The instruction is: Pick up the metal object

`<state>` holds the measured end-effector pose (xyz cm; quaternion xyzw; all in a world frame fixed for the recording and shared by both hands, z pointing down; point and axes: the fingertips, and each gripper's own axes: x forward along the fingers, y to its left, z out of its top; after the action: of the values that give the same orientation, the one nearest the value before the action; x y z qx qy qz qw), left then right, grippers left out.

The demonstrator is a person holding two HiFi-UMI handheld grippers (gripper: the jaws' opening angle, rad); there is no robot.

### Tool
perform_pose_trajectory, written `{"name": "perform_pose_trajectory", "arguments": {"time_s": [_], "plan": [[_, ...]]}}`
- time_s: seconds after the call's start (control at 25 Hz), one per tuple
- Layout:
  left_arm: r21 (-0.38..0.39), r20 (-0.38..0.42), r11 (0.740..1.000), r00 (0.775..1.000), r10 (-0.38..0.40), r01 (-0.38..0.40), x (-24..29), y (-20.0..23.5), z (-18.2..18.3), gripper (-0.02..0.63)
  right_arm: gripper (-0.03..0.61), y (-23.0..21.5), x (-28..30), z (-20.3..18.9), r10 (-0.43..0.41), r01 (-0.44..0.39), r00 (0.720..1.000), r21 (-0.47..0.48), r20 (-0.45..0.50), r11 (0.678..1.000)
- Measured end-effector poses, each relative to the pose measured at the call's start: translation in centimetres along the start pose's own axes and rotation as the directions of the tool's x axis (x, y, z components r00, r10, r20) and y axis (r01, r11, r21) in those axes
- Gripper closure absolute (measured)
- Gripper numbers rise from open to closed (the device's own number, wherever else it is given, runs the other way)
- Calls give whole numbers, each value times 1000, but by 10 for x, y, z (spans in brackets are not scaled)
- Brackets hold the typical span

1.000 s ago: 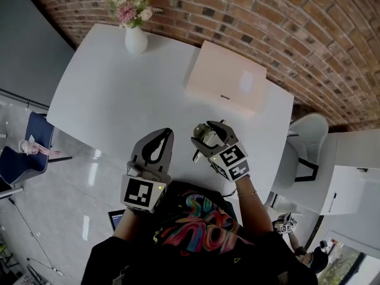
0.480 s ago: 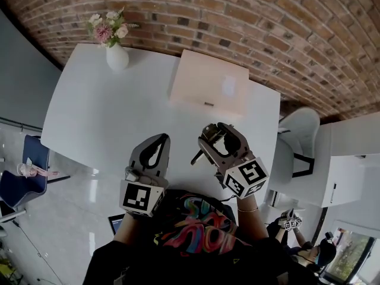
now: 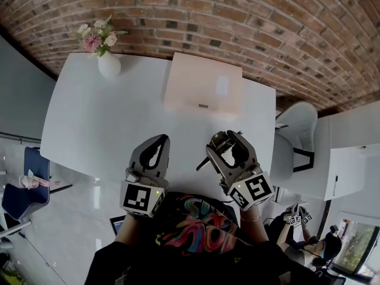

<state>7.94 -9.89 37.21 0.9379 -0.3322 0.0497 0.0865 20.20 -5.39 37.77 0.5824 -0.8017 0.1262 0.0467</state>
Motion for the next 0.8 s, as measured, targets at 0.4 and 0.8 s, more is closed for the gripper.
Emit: {"name": "perform_pose_trajectory", "arguments": {"time_s": [0.4,0.8], "plan": [[11,-16,1000,1000,-7,7,-3,-1,-4,583,264,-1,-12,-7,-41,38,998,64,42,997],[19,-1,1000,1000,-9,9,-5,-3,-1,583,264,2,-14,-6,-31,29,999,64,35,998]]}}
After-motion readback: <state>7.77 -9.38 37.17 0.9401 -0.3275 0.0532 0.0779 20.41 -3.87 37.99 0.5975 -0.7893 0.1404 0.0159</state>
